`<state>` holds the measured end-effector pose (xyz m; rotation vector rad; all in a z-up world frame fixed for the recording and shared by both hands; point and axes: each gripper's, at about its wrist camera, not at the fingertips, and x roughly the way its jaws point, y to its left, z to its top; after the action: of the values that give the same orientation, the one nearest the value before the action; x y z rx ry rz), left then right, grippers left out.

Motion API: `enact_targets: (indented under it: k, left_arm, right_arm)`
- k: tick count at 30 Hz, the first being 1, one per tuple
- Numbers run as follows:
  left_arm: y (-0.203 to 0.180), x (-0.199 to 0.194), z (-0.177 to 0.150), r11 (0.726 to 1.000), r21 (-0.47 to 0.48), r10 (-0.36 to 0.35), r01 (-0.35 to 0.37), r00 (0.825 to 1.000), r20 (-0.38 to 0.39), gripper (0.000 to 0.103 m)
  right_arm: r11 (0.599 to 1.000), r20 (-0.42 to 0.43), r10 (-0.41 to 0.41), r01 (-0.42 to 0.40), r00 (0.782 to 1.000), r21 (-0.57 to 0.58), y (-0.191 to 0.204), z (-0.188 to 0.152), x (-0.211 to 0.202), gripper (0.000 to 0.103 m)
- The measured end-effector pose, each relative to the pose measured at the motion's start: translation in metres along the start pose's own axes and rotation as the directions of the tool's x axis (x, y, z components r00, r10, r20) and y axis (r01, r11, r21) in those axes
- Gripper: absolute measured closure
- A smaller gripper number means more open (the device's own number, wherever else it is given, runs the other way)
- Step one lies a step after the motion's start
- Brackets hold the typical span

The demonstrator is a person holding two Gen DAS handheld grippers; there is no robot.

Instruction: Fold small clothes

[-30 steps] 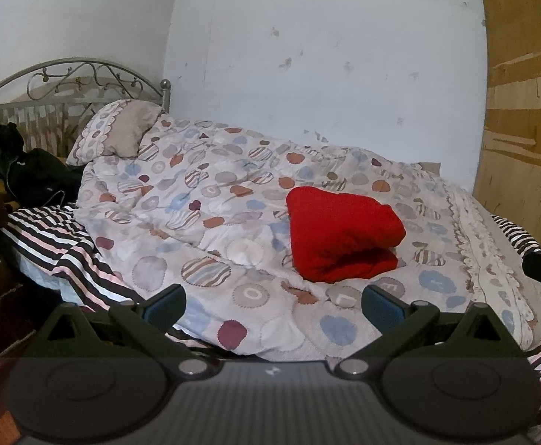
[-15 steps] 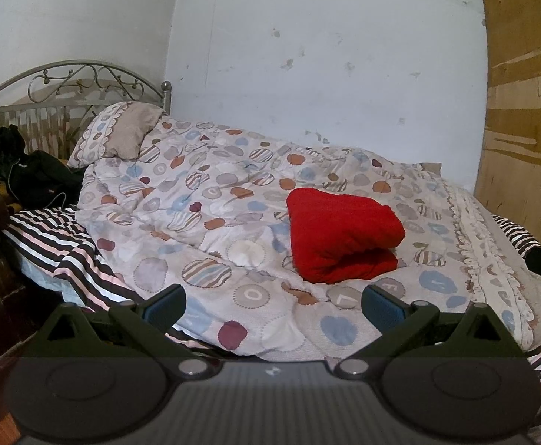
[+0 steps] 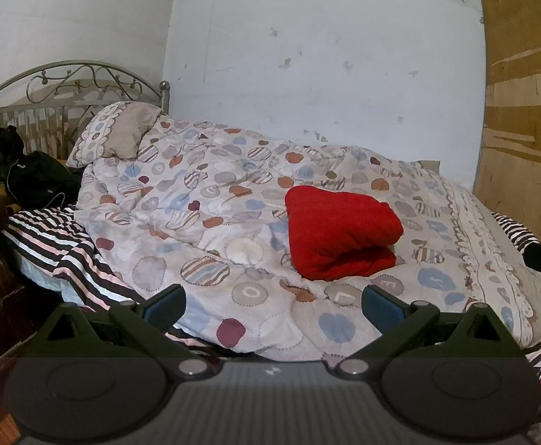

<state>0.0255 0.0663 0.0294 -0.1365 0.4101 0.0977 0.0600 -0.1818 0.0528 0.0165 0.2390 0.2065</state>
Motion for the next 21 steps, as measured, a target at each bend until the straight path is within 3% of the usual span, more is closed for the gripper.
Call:
enact_targets:
  k: [13, 17, 21]
  left_arm:
    - [-0.001, -0.001, 0.001, 1.000, 0.002, -0.002, 0.002, 1.000, -0.003, 0.000]
    - [-0.008, 0.002, -0.002, 0.997, 0.038, 0.068, -0.067, 0.997, -0.025, 0.000]
    - [-0.013, 0.004, -0.008, 0.995, 0.062, 0.078, -0.076, 0.997, -0.025, 0.000]
  right_arm:
    - [1.000, -0.002, -0.006, 0.006, 1.000, 0.013, 0.002, -0.003, -0.001, 0.000]
    - [1.000, -0.002, -0.007, 0.007, 1.000, 0.011, 0.002, -0.002, -0.001, 0.000]
    - [1.000, -0.002, -0.008, 0.008, 1.000, 0.011, 0.001, -0.003, 0.000, 0.000]
